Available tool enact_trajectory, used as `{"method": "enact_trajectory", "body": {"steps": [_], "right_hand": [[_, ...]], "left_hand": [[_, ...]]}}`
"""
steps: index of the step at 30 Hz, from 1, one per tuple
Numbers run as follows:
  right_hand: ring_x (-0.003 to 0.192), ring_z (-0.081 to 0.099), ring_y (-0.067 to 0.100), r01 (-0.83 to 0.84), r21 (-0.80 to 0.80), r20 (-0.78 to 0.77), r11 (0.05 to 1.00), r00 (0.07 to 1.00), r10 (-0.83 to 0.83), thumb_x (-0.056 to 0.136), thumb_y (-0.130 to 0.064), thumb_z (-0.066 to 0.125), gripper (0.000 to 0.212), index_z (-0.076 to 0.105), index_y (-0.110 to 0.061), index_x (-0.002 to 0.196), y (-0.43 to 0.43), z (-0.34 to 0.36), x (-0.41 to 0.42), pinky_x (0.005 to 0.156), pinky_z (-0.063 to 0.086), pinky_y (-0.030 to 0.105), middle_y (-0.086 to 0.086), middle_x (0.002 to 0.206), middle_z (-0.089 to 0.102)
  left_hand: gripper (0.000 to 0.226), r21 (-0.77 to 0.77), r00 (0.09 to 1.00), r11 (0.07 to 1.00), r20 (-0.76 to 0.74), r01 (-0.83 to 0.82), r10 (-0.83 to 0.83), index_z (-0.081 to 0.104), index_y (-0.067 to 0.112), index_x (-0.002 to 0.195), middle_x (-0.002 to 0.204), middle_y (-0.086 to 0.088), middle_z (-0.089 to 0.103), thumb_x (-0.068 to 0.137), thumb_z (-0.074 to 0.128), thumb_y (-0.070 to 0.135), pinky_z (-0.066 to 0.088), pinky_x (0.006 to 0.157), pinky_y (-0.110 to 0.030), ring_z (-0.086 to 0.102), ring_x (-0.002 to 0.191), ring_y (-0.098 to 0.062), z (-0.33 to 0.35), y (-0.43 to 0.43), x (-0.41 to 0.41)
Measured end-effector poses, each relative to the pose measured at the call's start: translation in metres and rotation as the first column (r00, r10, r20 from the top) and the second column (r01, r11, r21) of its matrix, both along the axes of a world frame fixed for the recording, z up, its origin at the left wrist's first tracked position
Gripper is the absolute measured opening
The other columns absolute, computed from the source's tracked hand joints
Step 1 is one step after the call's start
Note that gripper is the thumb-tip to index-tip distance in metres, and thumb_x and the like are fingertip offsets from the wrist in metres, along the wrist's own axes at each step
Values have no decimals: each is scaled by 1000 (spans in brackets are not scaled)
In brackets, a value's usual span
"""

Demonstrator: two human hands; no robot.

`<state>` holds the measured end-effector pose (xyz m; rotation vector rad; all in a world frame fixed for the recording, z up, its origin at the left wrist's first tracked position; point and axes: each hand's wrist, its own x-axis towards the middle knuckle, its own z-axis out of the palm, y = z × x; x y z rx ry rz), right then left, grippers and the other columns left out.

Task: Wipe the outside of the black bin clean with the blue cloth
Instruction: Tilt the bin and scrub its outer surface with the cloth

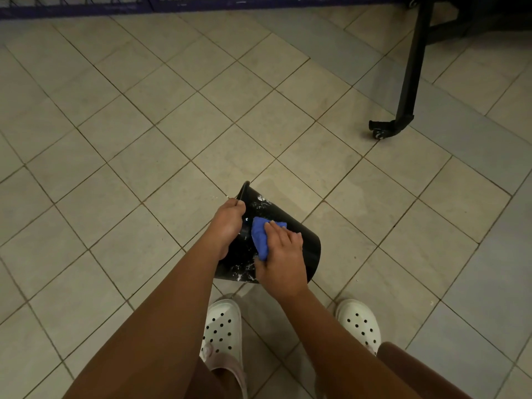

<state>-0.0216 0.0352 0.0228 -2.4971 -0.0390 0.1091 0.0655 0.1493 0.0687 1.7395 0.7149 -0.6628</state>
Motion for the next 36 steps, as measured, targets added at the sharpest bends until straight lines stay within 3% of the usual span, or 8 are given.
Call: {"method": "enact_trajectory", "body": {"steps": [3, 7, 12, 16, 20, 23, 30, 36], "right_hand": [[131, 33, 28, 48, 65, 47, 997, 998, -51, 86, -41, 48, 64, 37, -8, 139, 9, 0, -15, 111, 27, 48, 12, 140, 43], [137, 24, 25, -123, 135, 129, 983, 986, 105, 87, -25, 48, 52, 39, -16, 138, 14, 1, -14, 111, 27, 50, 9, 144, 39], [127, 43, 30, -36, 171, 91, 985, 996, 21, 75, 3, 68, 57, 51, -3, 129, 3, 0, 12, 104, 39, 48, 18, 134, 50], [126, 44, 31, 51, 154, 52, 987, 997, -60, 71, 3, 71, 62, 52, -6, 129, -2, -4, -5, 101, 43, 48, 15, 133, 51], [135, 29, 25, -119, 120, 155, 986, 983, 100, 72, -2, 68, 65, 47, -12, 133, 12, 0, -19, 109, 27, 50, 11, 141, 44], [135, 33, 25, -148, 153, 149, 977, 981, 125, 77, 1, 67, 61, 47, -9, 133, 17, 7, -1, 112, 22, 45, 11, 140, 45], [121, 50, 33, 93, 121, 23, 988, 995, -97, 70, 7, 68, 58, 54, -1, 126, -1, 0, 5, 99, 43, 50, 19, 126, 56], [127, 44, 31, -56, 130, 103, 990, 994, 43, 73, 6, 68, 59, 51, -3, 129, 16, 10, 4, 107, 34, 45, 17, 133, 51]], "left_hand": [[23, -11, 1000, 1000, -8, 5, -6, 56, 22, 91, 93, -14, 62, 102, 37, 28, 49, 80, -43, 58, 83, -28, 4, -2, 0], [24, -36, 999, 999, -10, 34, -34, 57, 19, 93, 102, -19, 64, 103, 37, 26, 51, 87, -47, 60, 89, -27, 4, 1, -1], [22, -2, 999, 999, -11, 49, -49, 58, 17, 101, 111, -18, 63, 102, 38, 29, 47, 99, -52, 60, 103, -33, 3, 1, -2], [23, 10, 999, 999, -21, 34, -34, 59, 15, 104, 108, -19, 64, 102, 39, 26, 49, 96, -50, 62, 102, -36, 5, 0, -1], [22, -6, 999, 999, -14, 40, -40, 58, 15, 96, 99, -17, 63, 103, 38, 22, 50, 86, -45, 59, 89, -28, 4, 1, 0], [22, -20, 998, 998, -11, 58, -58, 57, 15, 91, 97, -17, 60, 102, 39, 20, 47, 82, -42, 57, 87, -27, 3, 1, -1], [21, -3, 998, 998, -11, 58, -58, 59, 18, 99, 103, -18, 64, 102, 39, 24, 51, 90, -50, 62, 96, -35, 6, -2, 0], [23, 0, 994, 994, -15, 108, -108, 58, 12, 107, 114, -23, 62, 102, 38, 22, 47, 97, -53, 61, 107, -38, 8, 0, -2]]}}
